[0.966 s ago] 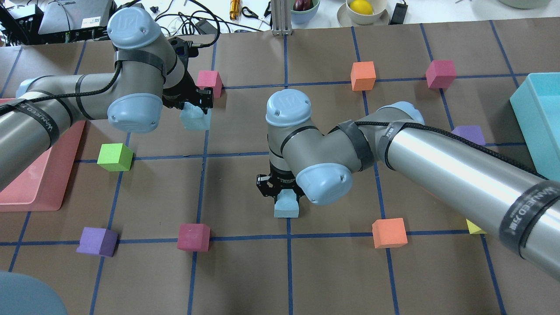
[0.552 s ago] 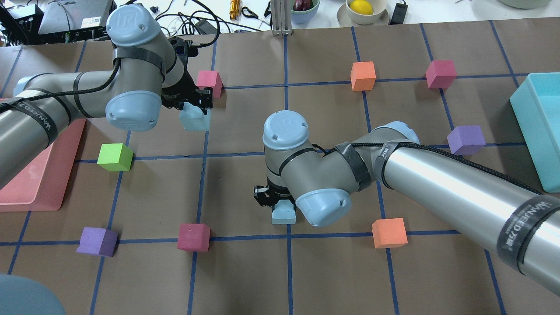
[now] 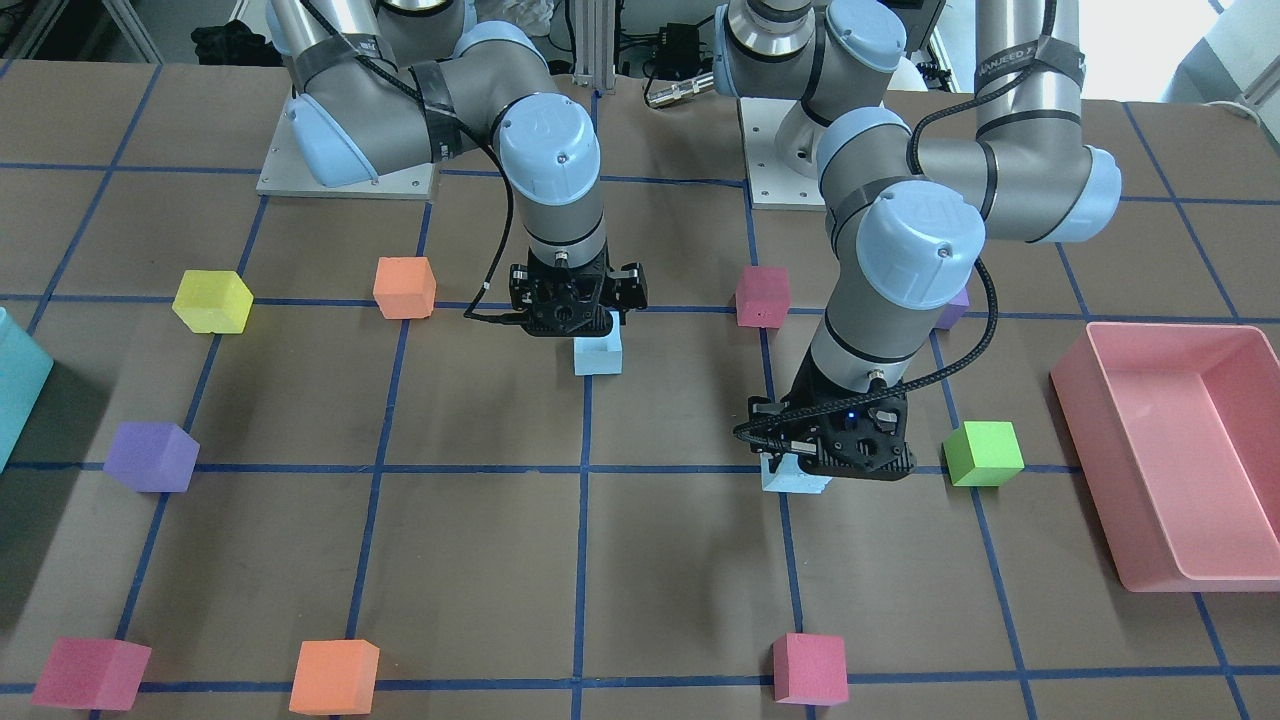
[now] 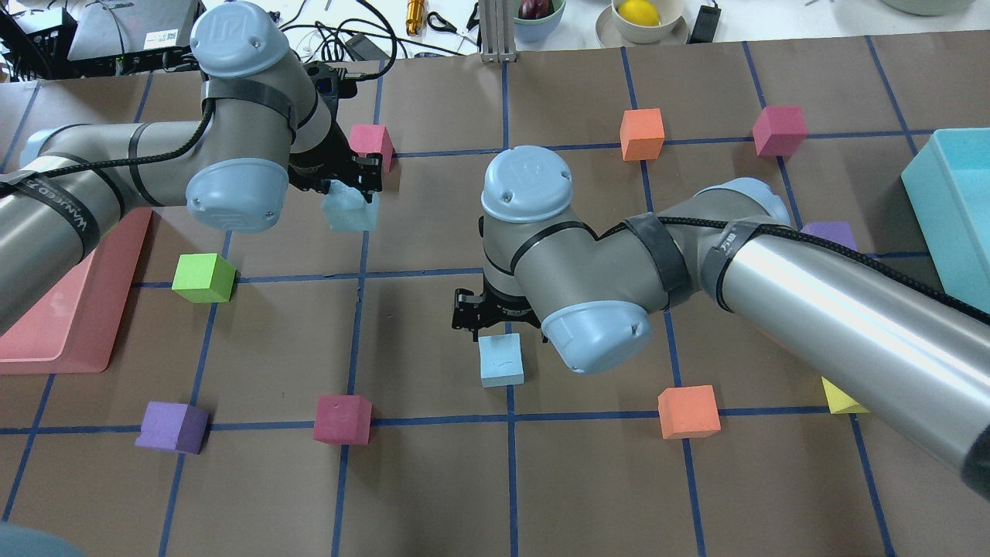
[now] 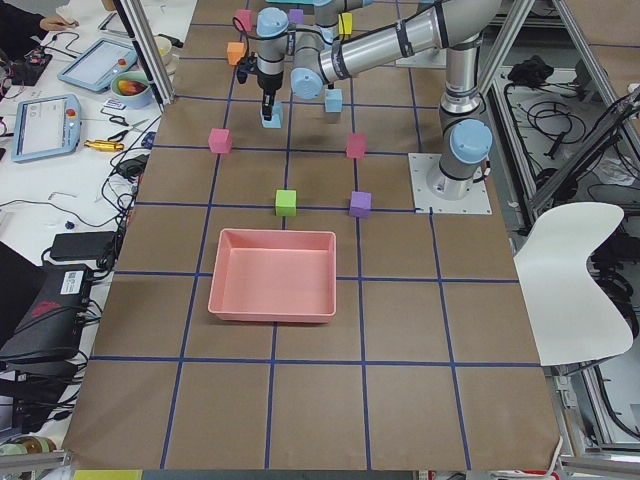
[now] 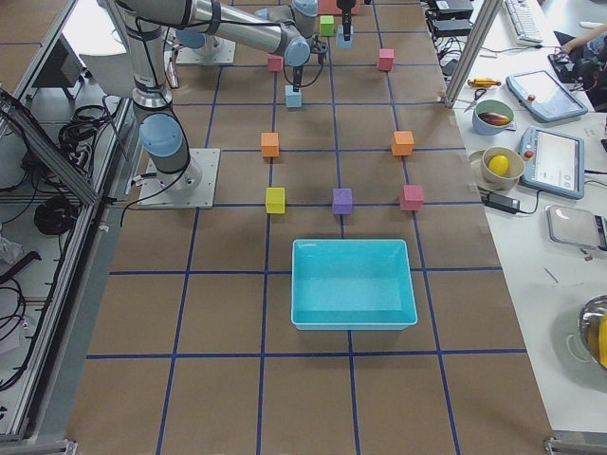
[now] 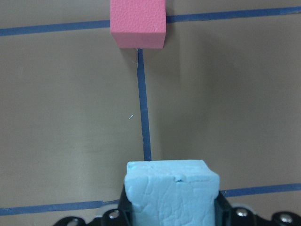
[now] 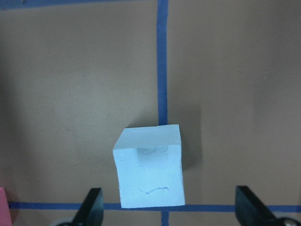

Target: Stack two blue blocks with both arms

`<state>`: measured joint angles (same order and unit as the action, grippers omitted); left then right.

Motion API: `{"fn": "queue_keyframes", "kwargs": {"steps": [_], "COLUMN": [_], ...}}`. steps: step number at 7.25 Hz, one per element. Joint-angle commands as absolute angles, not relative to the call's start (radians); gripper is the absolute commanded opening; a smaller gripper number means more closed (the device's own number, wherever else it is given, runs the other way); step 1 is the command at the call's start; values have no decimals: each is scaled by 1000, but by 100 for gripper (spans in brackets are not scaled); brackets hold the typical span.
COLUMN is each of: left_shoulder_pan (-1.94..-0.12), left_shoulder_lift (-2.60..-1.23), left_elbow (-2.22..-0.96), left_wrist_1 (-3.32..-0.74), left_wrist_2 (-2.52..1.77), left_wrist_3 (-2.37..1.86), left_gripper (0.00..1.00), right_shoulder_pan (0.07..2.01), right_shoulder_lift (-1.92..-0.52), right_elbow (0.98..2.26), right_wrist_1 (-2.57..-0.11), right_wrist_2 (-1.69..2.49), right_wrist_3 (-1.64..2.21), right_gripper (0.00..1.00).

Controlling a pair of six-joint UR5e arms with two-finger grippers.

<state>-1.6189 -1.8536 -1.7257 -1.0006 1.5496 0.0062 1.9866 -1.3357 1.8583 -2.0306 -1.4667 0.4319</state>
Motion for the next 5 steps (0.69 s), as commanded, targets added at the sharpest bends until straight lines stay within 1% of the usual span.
{"fn": "queue_keyframes", "kwargs": {"steps": [1,3,5], "left_shoulder_pan": [-1742,-1848,-1923], "left_shoulder_lift": [-1809,-1821,-1783], "left_elbow": [-1733,-1759,-1817], "left_wrist_1": [-1031,-1029,-1028], "left_wrist_2": [1551,1548,1549], "left_wrist_3": [-119,-255,-296], "left_gripper": [5,5,5], "right_shoulder_pan": [1852,1691,1594], "right_shoulder_lift": [-1365,-1390,-1439], "right_elbow": [1772,1715,1581], "right_wrist_1": [-1901,-1860,-1632], "right_wrist_2": [-1534,-1534,-1554], "right_wrist_3": [260,139,75], "right_gripper": [100,100,100]}}
